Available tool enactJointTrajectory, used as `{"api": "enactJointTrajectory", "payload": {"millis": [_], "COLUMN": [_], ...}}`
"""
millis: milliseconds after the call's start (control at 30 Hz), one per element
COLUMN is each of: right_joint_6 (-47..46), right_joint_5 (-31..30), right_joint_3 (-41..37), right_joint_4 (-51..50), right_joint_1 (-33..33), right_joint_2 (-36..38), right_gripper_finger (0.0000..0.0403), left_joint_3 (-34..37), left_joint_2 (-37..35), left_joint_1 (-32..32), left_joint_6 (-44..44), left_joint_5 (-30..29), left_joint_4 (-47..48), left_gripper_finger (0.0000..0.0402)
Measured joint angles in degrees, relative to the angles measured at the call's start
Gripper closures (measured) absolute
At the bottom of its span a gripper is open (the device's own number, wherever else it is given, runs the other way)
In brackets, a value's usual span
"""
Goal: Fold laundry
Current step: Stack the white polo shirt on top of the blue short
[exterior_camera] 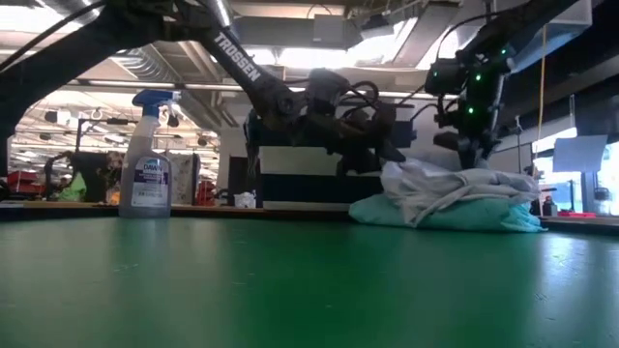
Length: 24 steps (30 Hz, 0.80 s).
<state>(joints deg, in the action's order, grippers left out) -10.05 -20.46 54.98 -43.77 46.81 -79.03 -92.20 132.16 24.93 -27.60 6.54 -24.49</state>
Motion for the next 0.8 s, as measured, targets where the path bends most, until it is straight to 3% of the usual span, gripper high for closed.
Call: {"api": "enactJointTrajectory", "payload": {"millis": [133, 233, 433, 533, 667, 800], "right_joint_6": [-0.03, 1.48, 1.47, 1.79, 0.26, -2.27], "right_joint_5": [-4.59, -4.46, 1.18, 5.76, 14.98, 15.93], "right_joint_3": [0.09, 1.77, 11.36, 16.28, 14.69, 5.58], "right_joint_4": [-0.81, -3.21, -15.03, -17.56, -6.95, 9.11], "right_joint_1": [-0.14, -0.22, -0.24, -0.26, -0.29, -0.35], "right_joint_2": [-1.37, -1.10, 1.31, 3.38, 7.01, 7.60], "right_gripper_finger": [0.0259, 0.0220, 0.0181, 0.0176, 0.0177, 0.0182], "left_joint_3": [0.00, 0.04, 0.11, 0.11, 0.11, 0.11], "left_joint_2": [0.00, -0.48, -2.92, -5.46, -10.39, -15.70], "left_joint_1": [0.43, 1.35, 3.38, 4.00, 4.79, 4.75], "left_joint_6": [1.24, 1.85, 5.63, 6.36, 12.09, 17.97], "left_joint_5": [2.98, 7.99, 18.97, 19.34, 17.44, 12.66], "left_joint_4": [1.93, 5.49, 13.12, 19.16, 28.91, 39.75], "left_gripper_finger": [0.0251, 0.0233, 0.0231, 0.0231, 0.0231, 0.0231]}}
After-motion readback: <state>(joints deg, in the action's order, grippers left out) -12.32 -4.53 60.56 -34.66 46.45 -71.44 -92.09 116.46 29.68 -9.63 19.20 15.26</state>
